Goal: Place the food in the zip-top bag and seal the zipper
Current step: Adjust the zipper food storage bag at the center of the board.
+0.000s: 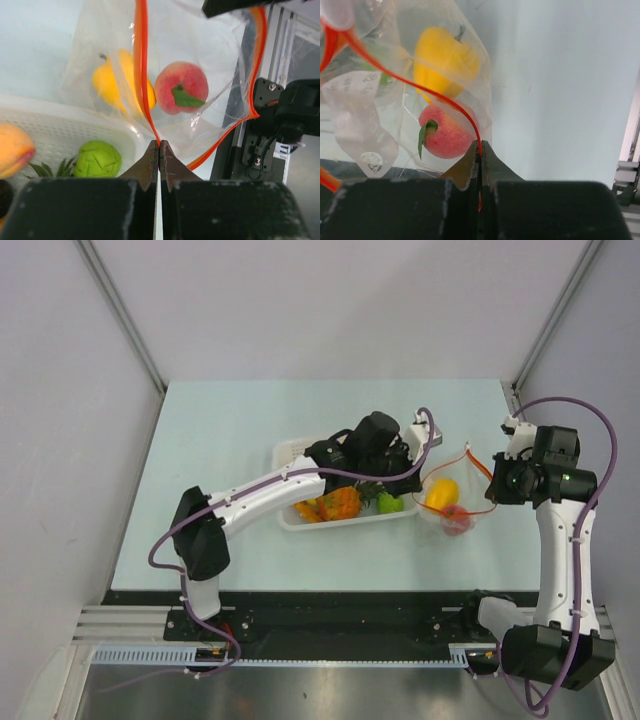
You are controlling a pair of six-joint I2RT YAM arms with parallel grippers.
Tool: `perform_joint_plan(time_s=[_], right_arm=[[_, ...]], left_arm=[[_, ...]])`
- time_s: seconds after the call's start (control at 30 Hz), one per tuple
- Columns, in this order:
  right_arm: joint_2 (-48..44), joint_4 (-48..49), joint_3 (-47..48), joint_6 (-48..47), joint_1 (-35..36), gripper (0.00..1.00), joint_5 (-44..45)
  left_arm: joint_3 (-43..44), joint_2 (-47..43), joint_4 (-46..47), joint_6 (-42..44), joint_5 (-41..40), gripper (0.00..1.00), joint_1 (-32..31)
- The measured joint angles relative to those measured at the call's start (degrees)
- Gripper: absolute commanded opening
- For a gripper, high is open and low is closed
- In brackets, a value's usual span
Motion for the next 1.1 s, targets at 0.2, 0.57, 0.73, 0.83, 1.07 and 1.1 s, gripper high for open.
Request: perform_joint_plan(time_s=[0.2,0.57,0.73,0.83,1.07,1.1], right_arm=[[1.5,0.9,2.8,-2.5,-0.1,0.0,-2.7],[1.4,-0.9,5.7,-2.6,-0.8,0.0,-7.7],[0.5,0.2,1.8,-1.2,-0.8,0.0,-9.7],[3.0,0.9,0.6,-0.2,-0.8,0.0,-10.0],[4.3,2.7,0.7,2.4,-0.9,0.0,-10.4],[4.3,2.7,0.8,2.6,-0.9,0.0,-10.8]], left_arm=[[4.1,0.0,-0.7,0.4,-0.4,0.01,0.7],[2.6,1.3,2.8,1.8,4.3,0.03,7.1],[2.4,1.6,2.1,3.2,4.9,0.04,7.0],[2.5,2.0,1.5,3.5,5.5,0.06,7.2],[2.4,2.1,1.5,3.4,6.6,0.05,8.1],[2.4,2.1,1.5,3.4,6.7,0.05,8.1]])
